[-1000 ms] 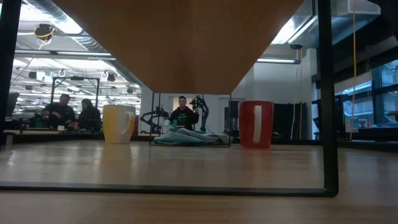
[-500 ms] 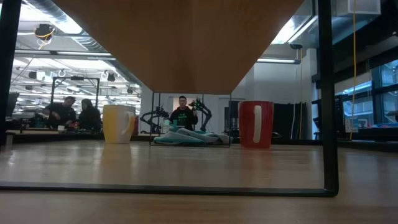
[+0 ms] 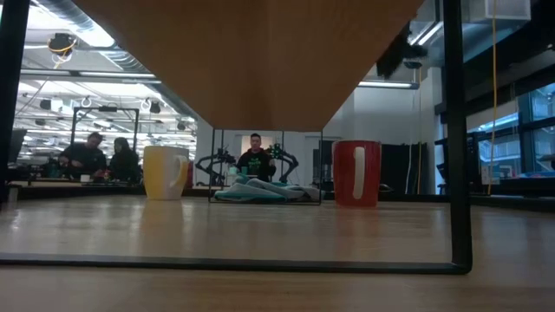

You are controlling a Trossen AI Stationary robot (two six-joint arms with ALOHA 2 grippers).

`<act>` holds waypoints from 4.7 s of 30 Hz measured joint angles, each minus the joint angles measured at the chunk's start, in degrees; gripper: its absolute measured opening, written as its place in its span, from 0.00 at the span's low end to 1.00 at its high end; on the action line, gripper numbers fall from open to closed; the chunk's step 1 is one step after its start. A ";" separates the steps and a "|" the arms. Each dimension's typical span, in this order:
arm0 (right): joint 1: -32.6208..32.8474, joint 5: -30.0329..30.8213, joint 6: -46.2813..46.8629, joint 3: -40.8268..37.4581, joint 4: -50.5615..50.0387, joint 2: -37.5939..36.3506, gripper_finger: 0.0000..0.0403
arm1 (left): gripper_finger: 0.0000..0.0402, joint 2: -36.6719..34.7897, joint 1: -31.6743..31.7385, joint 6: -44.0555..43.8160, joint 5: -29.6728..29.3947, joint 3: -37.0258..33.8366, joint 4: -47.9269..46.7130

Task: Stack small to large cups/mugs on shelf
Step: Put the brown cup on the shelf

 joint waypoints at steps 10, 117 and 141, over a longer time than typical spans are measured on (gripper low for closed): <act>-0.75 -8.57 4.72 -20.64 17.57 0.37 0.22 | 0.07 -5.83 -0.62 -1.82 -1.40 -6.02 2.14; 0.11 -4.32 -23.90 -27.43 31.17 7.06 0.22 | 0.07 -16.91 9.43 -10.44 -12.80 -13.58 1.88; 1.45 -2.69 -3.14 -27.49 18.50 5.64 0.07 | 0.07 -16.93 9.43 -8.70 -10.50 -13.58 1.65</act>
